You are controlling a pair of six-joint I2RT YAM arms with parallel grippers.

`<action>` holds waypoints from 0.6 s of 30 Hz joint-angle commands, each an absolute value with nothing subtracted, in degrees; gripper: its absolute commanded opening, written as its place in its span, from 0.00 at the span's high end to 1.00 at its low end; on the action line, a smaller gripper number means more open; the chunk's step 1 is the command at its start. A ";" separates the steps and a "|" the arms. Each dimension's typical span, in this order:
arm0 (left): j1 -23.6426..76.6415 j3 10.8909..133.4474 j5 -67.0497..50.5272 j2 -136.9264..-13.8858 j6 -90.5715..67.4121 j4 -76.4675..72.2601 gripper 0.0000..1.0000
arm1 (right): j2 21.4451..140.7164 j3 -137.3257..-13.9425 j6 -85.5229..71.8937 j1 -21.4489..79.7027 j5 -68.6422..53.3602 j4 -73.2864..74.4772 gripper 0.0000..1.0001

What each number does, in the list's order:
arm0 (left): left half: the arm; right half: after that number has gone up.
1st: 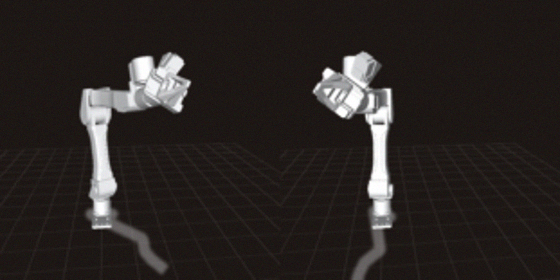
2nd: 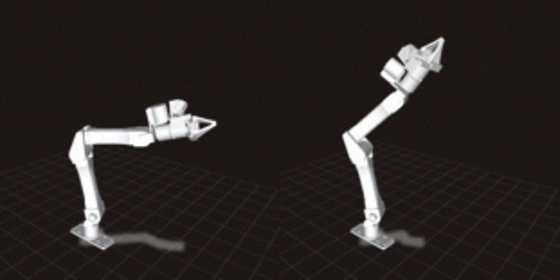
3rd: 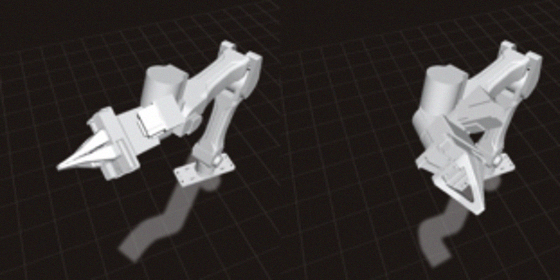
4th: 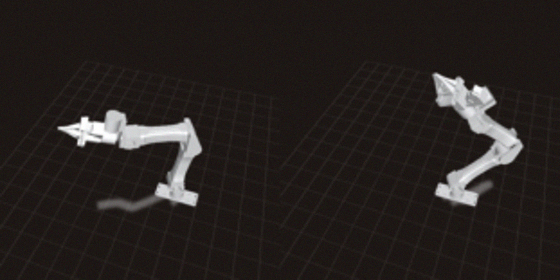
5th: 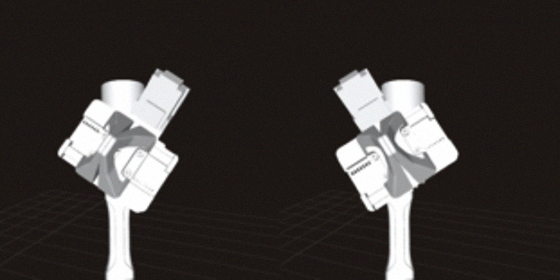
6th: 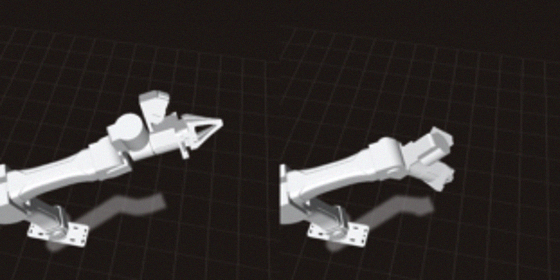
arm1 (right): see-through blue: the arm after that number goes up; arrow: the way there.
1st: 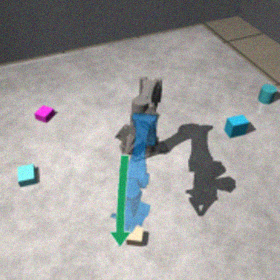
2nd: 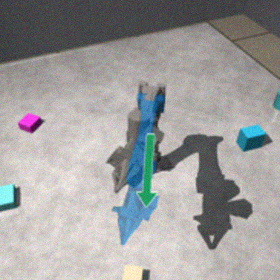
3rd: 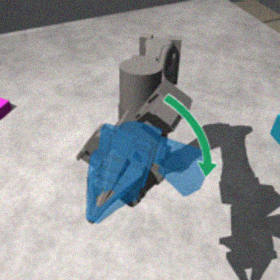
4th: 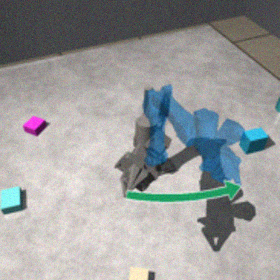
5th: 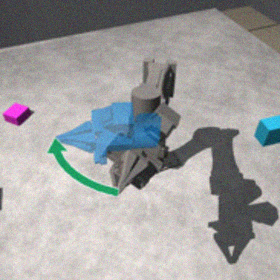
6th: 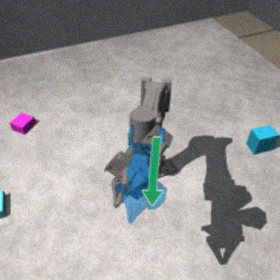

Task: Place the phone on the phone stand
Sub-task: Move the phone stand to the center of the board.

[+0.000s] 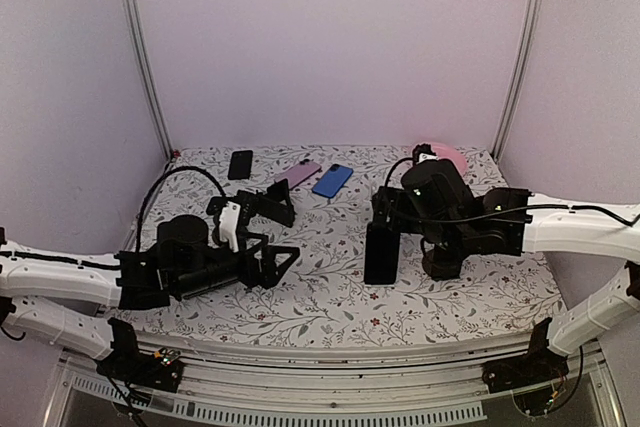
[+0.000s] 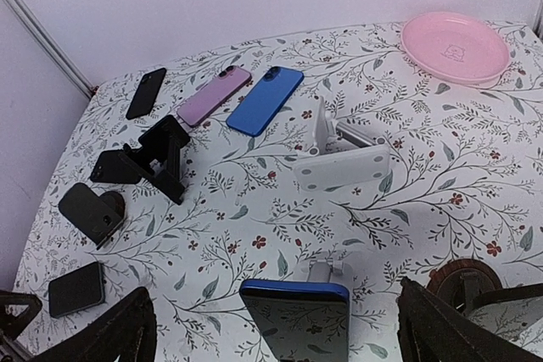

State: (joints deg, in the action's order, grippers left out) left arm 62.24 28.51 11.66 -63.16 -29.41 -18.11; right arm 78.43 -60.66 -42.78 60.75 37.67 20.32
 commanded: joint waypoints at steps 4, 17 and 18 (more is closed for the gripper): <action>51.37 28.13 11.42 -60.75 -33.39 -11.90 0.03 | 73.65 -60.14 -35.54 60.44 38.33 18.38 0.01; 32.86 33.12 3.14 -69.58 -34.04 -9.50 0.06 | 74.51 -60.20 -29.00 59.42 35.72 12.15 0.01; 32.46 33.79 4.06 -70.15 -34.01 -8.66 0.08 | 74.53 -60.15 -28.72 59.34 35.57 12.04 0.01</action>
State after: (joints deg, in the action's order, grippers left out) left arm 34.74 30.39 5.50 -67.66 -34.50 -11.07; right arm 74.26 -60.42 -31.38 59.94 36.34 14.48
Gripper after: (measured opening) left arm 0.943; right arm 0.989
